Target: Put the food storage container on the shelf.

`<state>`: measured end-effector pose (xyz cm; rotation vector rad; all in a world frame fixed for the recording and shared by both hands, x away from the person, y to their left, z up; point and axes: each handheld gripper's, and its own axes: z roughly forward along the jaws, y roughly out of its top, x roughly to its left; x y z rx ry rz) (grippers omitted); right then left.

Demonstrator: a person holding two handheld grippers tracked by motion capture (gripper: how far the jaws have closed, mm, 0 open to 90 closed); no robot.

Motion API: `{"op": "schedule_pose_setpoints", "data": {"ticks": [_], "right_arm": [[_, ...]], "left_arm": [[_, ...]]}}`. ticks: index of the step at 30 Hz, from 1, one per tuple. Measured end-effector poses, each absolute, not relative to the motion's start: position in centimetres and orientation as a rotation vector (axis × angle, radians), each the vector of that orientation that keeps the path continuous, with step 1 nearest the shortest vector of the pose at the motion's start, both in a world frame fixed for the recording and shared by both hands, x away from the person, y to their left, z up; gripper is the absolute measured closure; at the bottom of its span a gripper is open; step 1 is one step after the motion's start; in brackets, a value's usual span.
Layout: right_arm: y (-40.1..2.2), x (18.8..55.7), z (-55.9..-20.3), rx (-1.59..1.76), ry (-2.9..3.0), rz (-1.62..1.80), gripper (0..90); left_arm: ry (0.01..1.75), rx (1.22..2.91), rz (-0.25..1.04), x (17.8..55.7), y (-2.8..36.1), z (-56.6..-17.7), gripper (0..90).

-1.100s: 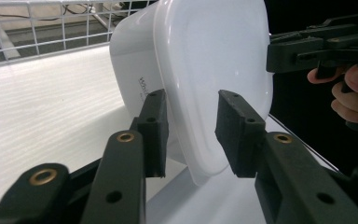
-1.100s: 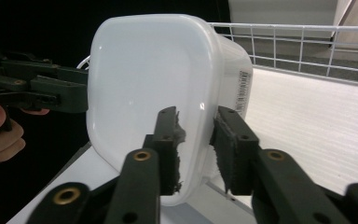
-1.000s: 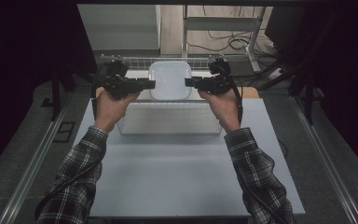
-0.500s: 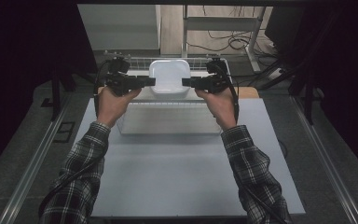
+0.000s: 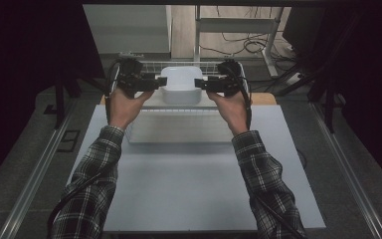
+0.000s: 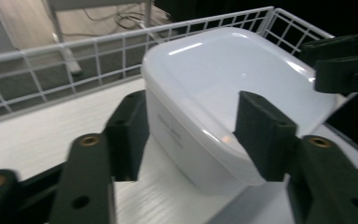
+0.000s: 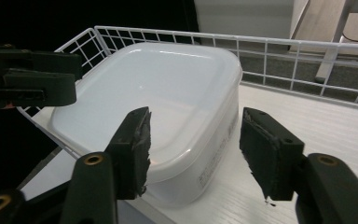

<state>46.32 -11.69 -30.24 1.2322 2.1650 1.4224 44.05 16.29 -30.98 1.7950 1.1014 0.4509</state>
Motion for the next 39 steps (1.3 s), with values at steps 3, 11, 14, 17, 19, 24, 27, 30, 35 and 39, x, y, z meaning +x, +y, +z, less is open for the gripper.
{"op": "schedule_pose_setpoints", "data": {"ticks": [3, 11, 14, 17, 19, 24, 27, 30, 35, 39], "right_arm": [[-11.7, 46.2, -30.2, 1.218, 2.157, 1.414, 37.9], [-11.9, 45.2, -29.7, 1.1, 2.168, 1.492, 13.3], [-11.8, 44.7, -30.1, 1.061, 2.182, 1.47, 5.4], [-11.7, 44.3, -30.7, 1.011, 2.2, 1.446, 1.7], [-11.7, 44.1, -31.0, 1.001, 2.211, 1.452, 0.5], [-11.7, 43.5, -31.7, 0.982, 2.236, 1.438, 0.1], [-11.8, 43.2, -32.0, 0.964, 2.238, 1.426, 0.1], [-11.9, 42.9, -32.3, 0.954, 2.245, 1.418, 0.2], [-12.0, 42.3, -32.8, 0.937, 2.256, 1.407, 0.2], [-12.1, 41.9, -33.1, 0.931, 2.263, 1.406, 0.3]], "left_arm": [[1.081, 1.795, 0.487, 43.8, 16.2, -30.8, 31.8], [0.963, 1.782, 0.383, 42.4, 16.0, -30.2, 10.4], [0.942, 1.804, 0.349, 41.8, 15.9, -30.7, 5.9], [0.928, 1.811, 0.333, 41.4, 15.9, -31.1, 3.9], [0.915, 1.818, 0.335, 41.1, 15.8, -31.6, 3.4], [0.882, 1.828, 0.35, 40.3, 15.8, -32.7, 3.6], [0.867, 1.843, 0.356, 39.9, 15.7, -33.1, 3.5], [0.862, 1.841, 0.349, 39.3, 15.7, -33.6, 2.4], [0.851, 1.837, 0.344, 38.5, 15.9, -34.4, 1.5], [0.842, 1.849, 0.352, 38.0, 15.9, -34.9, 2.8]]}}
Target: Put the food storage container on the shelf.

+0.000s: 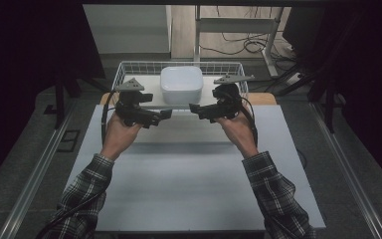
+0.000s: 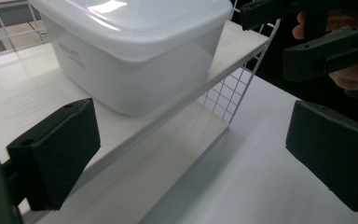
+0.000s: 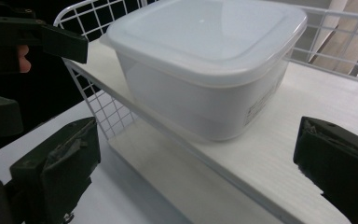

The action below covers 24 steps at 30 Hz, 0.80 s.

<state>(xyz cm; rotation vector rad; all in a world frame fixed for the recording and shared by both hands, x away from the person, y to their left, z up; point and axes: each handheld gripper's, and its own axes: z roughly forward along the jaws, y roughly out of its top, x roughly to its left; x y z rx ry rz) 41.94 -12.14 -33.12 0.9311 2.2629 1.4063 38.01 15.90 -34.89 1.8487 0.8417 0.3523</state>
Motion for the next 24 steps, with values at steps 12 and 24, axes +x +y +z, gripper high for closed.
{"op": "schedule_pose_setpoints", "data": {"ticks": [12, 24], "right_arm": [[-12.6, 40.1, -34.7, 0.879, 2.295, 1.386, 0.4], [-12.6, 38.2, -36.1, 0.834, 2.334, 1.369, 0.7]], "left_arm": [[0.828, 1.851, 0.341, 35.9, 16.0, -36.9, 3.7], [0.841, 1.857, 0.32, 34.6, 16.0, -38.8, 3.1]]}}
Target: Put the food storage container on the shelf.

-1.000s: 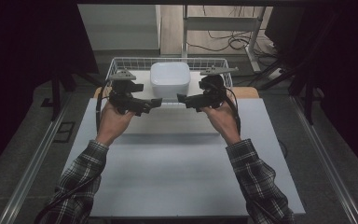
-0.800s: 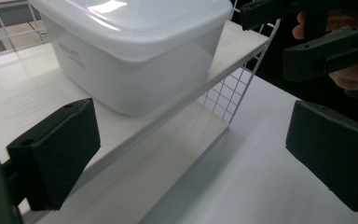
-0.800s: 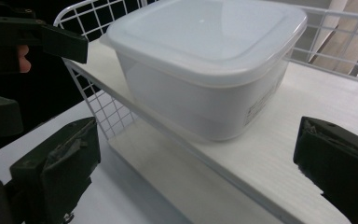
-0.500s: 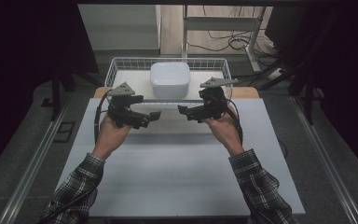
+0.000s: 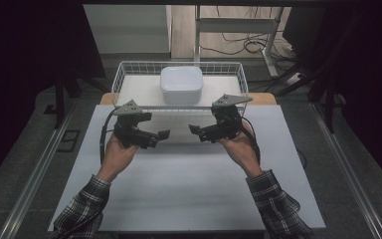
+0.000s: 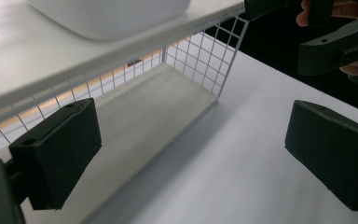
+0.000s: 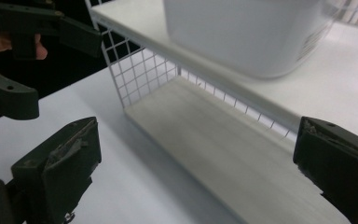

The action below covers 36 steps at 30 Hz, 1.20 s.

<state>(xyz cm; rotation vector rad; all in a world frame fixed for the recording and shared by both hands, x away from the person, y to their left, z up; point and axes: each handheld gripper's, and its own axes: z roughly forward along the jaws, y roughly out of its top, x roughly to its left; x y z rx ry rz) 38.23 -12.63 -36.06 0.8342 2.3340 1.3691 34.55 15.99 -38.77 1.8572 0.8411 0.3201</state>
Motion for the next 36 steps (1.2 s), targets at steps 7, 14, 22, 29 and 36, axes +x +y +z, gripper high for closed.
{"op": "schedule_pose_setpoints", "data": {"ticks": [7, 14, 22, 29, 36], "right_arm": [[-12.8, 37.0, -37.8, 0.807, 2.367, 1.35, 0.6], [-13.7, 36.3, -39.3, 0.822, 2.361, 1.367, 0.0], [-14.9, 35.4, -40.8, 0.865, 2.325, 1.374, 0.0], [-15.5, 34.7, -41.9, 0.872, 2.334, 1.346, 0.0], [-16.0, 33.6, -42.4, 0.858, 2.331, 1.333, 0.0]], "left_arm": [[0.842, 1.915, 0.325, 33.6, 15.5, -40.7, 2.9], [0.853, 1.928, 0.302, 32.9, 15.4, -42.5, 2.8], [0.867, 1.93, 0.283, 32.2, 15.5, -44.4, 3.0], [0.858, 1.952, 0.281, 31.3, 15.4, -45.1, 3.6], [0.857, 1.932, 0.27, 30.3, 15.8, -45.5, 5.2]]}}
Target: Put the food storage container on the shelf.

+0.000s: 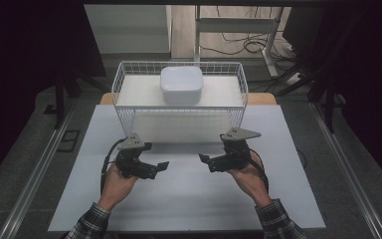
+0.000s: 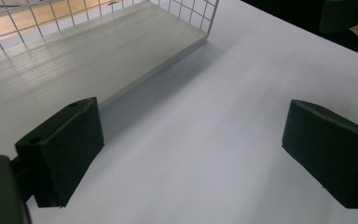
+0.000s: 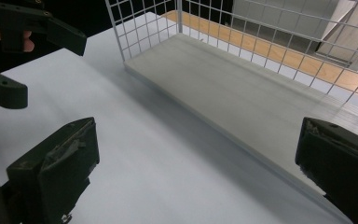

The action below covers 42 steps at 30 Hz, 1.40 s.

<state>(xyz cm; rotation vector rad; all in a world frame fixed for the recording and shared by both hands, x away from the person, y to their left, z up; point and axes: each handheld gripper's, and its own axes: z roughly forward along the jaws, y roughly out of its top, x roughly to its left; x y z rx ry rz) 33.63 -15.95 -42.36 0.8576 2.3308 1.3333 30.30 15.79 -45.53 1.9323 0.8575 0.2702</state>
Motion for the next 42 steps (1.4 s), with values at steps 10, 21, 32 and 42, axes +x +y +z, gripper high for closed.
{"op": "schedule_pose_setpoints", "data": {"ticks": [10, 21, 32, 42], "right_arm": [[-16.1, 32.4, -43.4, 0.83, 2.35, 1.302, 0.0], [-16.6, 31.2, -44.7, 0.844, 2.366, 1.27, 0.0], [-17.8, 30.1, -45.9, 0.838, 2.374, 1.226, 0.0], [-19.7, 29.1, -46.7, 0.878, 2.344, 1.202, 0.0]], "left_arm": [[0.872, 1.928, 0.249, 28.7, 16.2, -47.0, 5.6], [0.883, 1.963, 0.244, 27.6, 16.1, -48.3, 5.6], [0.917, 1.987, 0.252, 26.5, 16.8, -49.7, 5.0], [0.954, 2.01, 0.279, 25.4, 18.1, -50.6, 3.0]]}}
